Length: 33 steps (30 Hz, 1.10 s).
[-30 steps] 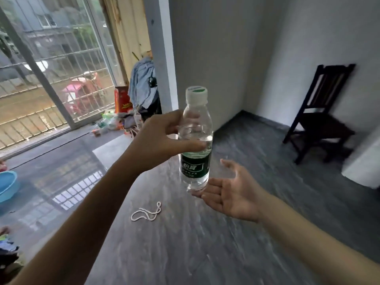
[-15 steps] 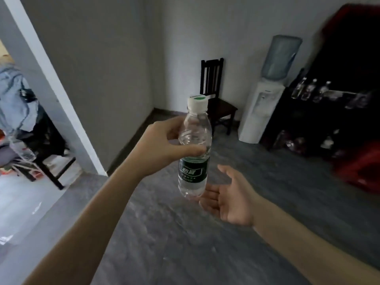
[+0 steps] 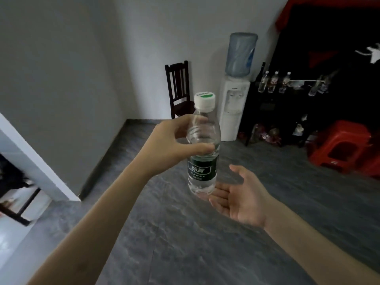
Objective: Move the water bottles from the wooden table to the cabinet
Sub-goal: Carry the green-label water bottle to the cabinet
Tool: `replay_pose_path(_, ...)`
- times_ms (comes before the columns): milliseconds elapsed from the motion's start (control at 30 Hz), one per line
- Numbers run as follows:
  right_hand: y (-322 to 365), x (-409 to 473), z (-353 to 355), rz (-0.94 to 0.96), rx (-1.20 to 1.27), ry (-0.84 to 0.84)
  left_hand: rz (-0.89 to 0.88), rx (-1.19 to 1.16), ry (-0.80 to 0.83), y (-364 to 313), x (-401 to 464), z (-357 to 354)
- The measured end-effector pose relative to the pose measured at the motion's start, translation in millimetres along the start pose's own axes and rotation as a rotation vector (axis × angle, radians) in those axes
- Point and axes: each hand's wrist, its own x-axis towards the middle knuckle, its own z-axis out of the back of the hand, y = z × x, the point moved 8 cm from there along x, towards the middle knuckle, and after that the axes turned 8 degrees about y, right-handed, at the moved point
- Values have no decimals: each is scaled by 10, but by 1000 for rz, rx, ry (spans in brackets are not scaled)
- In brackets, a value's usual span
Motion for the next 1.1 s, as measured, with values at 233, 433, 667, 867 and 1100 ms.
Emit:
replay_pose_path(233,649,-188,475,2,-4,5,-48,74,77,-292,800,-597)
replay_pose_path(433,1045,-287,831,25,14,6,-62,52,105,-336,1267,-952)
replay_pose_path(667,1456,-211,1135,56,73,19,-90,-6,151,-327,1817,-1201)
replay_pose_path(867,1878,66,1285,75,75,31,-129,-24,111,-149,2325,-1246)
replay_pose_path(1100,2651,648,1239,120,62,23,-164,-96,57,101,3155,-939)
